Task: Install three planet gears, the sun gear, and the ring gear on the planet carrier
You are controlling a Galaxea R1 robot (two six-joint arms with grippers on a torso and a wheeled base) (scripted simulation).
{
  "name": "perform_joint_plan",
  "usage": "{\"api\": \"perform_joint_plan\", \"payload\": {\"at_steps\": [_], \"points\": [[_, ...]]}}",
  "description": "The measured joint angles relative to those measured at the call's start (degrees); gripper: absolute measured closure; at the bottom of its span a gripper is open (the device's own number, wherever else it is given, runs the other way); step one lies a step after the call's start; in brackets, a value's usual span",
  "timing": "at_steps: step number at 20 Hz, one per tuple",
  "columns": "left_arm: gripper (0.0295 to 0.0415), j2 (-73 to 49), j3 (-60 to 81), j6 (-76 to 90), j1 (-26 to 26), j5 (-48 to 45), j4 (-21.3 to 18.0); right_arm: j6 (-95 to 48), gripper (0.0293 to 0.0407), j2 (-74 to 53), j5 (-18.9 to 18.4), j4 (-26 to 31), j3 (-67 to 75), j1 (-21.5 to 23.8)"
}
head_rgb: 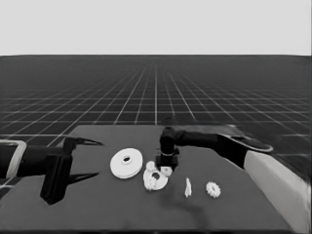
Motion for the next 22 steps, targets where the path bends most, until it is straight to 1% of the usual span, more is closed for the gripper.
{"api": "perform_joint_plan", "payload": {"at_steps": [1, 3, 8, 9, 10, 11, 13, 18, 19, 20, 22], "points": [[0.0326, 0.0, 0.0, 0.0, 0.0, 0.0, 0.0, -0.6, 0.0387, 0.3, 0.5, -1.1, -1.1, -1.3], [0.0326, 0.0, 0.0, 0.0, 0.0, 0.0, 0.0, -1.3, 0.0387, 0.7, 1.1, -2.2, -2.2, -2.5], [0.0326, 0.0, 0.0, 0.0, 0.0, 0.0, 0.0, -1.5, 0.0387, 0.8, 1.4, -2.7, -2.8, -2.9], [0.0326, 0.0, 0.0, 0.0, 0.0, 0.0, 0.0, -1.6, 0.0355, 0.8, 1.4, -2.7, -2.8, -3.0], [0.0326, 0.0, 0.0, 0.0, 0.0, 0.0, 0.0, -1.6, 0.0328, 0.8, 1.4, -2.7, -2.8, -3.0], [0.0326, 0.0, 0.0, 0.0, 0.0, 0.0, 0.0, -1.6, 0.0319, 0.8, 1.4, -2.7, -2.8, -3.0], [0.0326, 0.0, 0.0, 0.0, 0.0, 0.0, 0.0, -1.6, 0.0316, 0.9, 1.4, -2.7, -2.8, -3.0], [0.0326, 0.0, 0.0, 0.0, 0.0, 0.0, 0.0, -1.6, 0.0315, 0.9, 1.4, -2.7, -2.8, -3.0], [0.0326, 0.0, 0.0, 0.0, 0.0, 0.0, 0.0, 0.3, 0.0315, -0.1, -0.3, 0.4, 0.4, 0.1], [0.0326, 0.0, 0.0, 0.0, 0.0, 0.0, 0.0, 1.2, 0.0315, -0.5, -1.0, 2.5, 1.9, 2.6], [0.0326, 0.0, 0.0, 0.0, 0.0, 0.0, 0.0, 1.8, 0.0315, -0.7, -1.5, 4.5, 2.8, 4.8]]}}
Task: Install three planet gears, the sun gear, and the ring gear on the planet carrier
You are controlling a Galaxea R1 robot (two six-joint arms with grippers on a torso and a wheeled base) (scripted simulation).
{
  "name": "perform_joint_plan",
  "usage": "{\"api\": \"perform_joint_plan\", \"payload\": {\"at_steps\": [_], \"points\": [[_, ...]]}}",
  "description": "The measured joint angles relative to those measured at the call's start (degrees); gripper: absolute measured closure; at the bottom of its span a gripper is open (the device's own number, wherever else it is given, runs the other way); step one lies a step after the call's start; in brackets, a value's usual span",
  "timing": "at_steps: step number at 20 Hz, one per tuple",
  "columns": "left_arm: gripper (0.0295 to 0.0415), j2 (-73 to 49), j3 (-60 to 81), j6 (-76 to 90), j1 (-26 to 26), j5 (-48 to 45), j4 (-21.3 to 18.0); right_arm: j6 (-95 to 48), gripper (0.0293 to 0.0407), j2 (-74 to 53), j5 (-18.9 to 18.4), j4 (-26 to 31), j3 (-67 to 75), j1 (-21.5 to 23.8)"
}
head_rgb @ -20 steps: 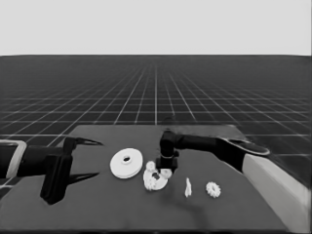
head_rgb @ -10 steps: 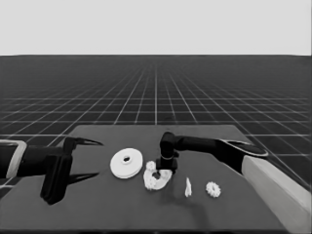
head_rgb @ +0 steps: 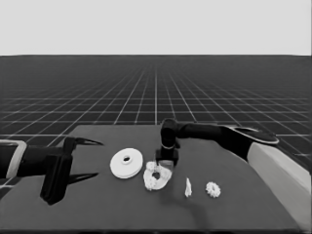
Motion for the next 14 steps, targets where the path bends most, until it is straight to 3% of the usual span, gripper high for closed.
{"api": "perform_joint_plan", "payload": {"at_steps": [6, 7, 8, 10, 14], "points": [[0.0326, 0.0, 0.0, 0.0, 0.0, 0.0, 0.0, 0.2, 0.0315, -0.1, -0.2, 1.1, 0.2, 1.0], [0.0326, 0.0, 0.0, 0.0, 0.0, 0.0, 0.0, 3.2, 0.0315, -13.1, -0.6, 0.8, 19.4, 0.9], [0.0326, 0.0, 0.0, 0.0, 0.0, 0.0, 0.0, 1.2, 0.0315, -25.0, -0.3, 0.7, 27.5, 0.7], [0.0326, 0.0, 0.0, 0.0, 0.0, 0.0, 0.0, -5.0, 0.0315, -35.4, 0.8, 0.9, 30.5, 0.7], [0.0326, 0.0, 0.0, 0.0, 0.0, 0.0, 0.0, -9.0, 0.0315, -39.6, 1.5, 1.1, 30.5, 0.7]]}}
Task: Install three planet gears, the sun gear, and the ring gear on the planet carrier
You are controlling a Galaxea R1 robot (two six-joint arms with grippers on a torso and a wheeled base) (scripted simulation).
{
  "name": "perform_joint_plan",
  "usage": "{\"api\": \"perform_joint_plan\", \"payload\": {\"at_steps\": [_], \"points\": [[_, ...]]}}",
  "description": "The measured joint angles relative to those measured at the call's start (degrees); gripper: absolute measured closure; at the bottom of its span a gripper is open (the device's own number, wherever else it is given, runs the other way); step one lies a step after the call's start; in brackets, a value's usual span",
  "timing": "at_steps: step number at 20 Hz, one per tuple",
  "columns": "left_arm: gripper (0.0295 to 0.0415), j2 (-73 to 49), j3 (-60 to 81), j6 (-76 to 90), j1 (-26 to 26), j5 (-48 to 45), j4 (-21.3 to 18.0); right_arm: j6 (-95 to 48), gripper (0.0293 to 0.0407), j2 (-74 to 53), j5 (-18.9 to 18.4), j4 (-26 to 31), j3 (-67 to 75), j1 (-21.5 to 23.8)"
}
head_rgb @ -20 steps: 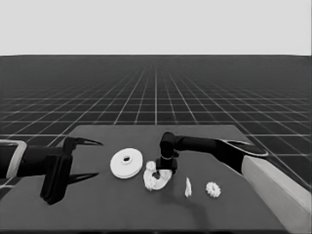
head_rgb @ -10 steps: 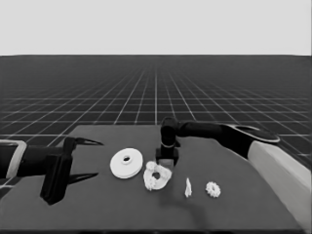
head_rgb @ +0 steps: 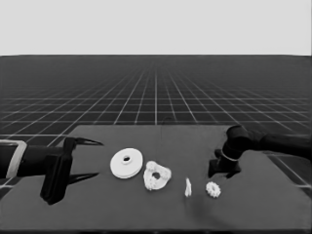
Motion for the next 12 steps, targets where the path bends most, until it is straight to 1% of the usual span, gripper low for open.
{"api": "perform_joint_plan", "payload": {"at_steps": [2, 3, 4, 5, 7, 12], "points": [[0.0326, 0.0, 0.0, 0.0, 0.0, 0.0, 0.0, -0.4, 0.0315, -0.3, 0.1, 0.0, 0.0, 0.0], [0.0326, 0.0, 0.0, 0.0, 0.0, 0.0, 0.0, -1.2, 0.0315, 0.4, 2.4, -5.2, -1.9, -5.4], [0.0326, 0.0, 0.0, 0.0, 0.0, 0.0, 0.0, -1.8, 0.0315, 1.2, 4.0, -8.1, -3.7, -9.0], [0.0326, 0.0, 0.0, 0.0, 0.0, 0.0, 0.0, -2.3, 0.0315, 1.8, 5.0, -9.7, -5.1, -10.9], [0.0326, 0.0, 0.0, 0.0, 0.0, 0.0, 0.0, -2.8, 0.0315, 2.4, 6.0, -11.1, -6.5, -12.5], [0.0326, 0.0, 0.0, 0.0, 0.0, 0.0, 0.0, -3.0, 0.0315, 2.7, 6.5, -11.7, -7.3, -13.3]]}}
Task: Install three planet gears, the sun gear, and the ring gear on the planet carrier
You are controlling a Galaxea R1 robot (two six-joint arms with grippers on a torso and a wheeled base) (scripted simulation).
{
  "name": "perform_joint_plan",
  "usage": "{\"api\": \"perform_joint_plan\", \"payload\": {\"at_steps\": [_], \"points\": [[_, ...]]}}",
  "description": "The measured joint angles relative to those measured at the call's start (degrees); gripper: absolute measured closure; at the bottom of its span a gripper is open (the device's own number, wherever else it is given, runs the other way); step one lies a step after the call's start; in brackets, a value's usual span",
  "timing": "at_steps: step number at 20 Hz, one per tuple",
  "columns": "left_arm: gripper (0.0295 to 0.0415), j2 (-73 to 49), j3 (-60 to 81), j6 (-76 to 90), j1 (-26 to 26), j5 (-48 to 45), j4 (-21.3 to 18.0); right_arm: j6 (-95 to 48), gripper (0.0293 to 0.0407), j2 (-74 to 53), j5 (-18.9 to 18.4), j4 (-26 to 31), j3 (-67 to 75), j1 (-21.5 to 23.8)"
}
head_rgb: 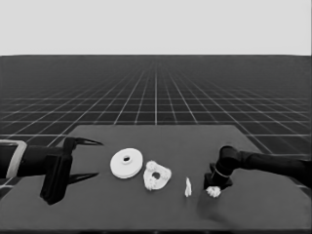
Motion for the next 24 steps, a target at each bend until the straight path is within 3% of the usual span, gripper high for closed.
{"api": "perform_joint_plan", "payload": {"at_steps": [2, 3, 10, 11, 13, 20, 21, 22, 24], "points": [[0.0326, 0.0, 0.0, 0.0, 0.0, 0.0, 0.0, 0.0, 0.0386, 0.0, 0.0, 0.0, 0.0, 0.0], [0.0326, 0.0, 0.0, 0.0, 0.0, 0.0, 0.0, 0.0, 0.0390, 0.0, 0.0, 0.0, 0.0, 0.0], [0.0326, 0.0, 0.0, 0.0, 0.0, 0.0, 0.0, 0.0, 0.0390, 0.0, 0.0, -0.1, 0.0, 0.0], [0.0326, 0.0, 0.0, 0.0, 0.0, 0.0, 0.0, 1.4, 0.0390, -1.8, -2.9, 4.1, 4.1, 4.4], [0.0326, 0.0, 0.0, 0.0, 0.0, 0.0, 0.0, 2.3, 0.0390, -2.9, -5.3, 8.9, 6.7, 10.2], [0.0326, 0.0, 0.0, 0.0, 0.0, 0.0, 0.0, 2.5, 0.0390, -3.1, -6.4, 11.7, 7.2, 13.2], [0.0326, 0.0, 0.0, 0.0, 0.0, 0.0, 0.0, 16.4, 0.0390, 8.4, -9.3, 11.5, 2.2, 14.1], [0.0326, 0.0, 0.0, 0.0, 0.0, 0.0, 0.0, 20.9, 0.0390, 23.7, -10.1, 12.0, -4.8, 14.6], [0.0326, 0.0, 0.0, 0.0, 0.0, 0.0, 0.0, 17.7, 0.0390, 38.1, -9.4, 12.6, -19.3, 14.8]]}}
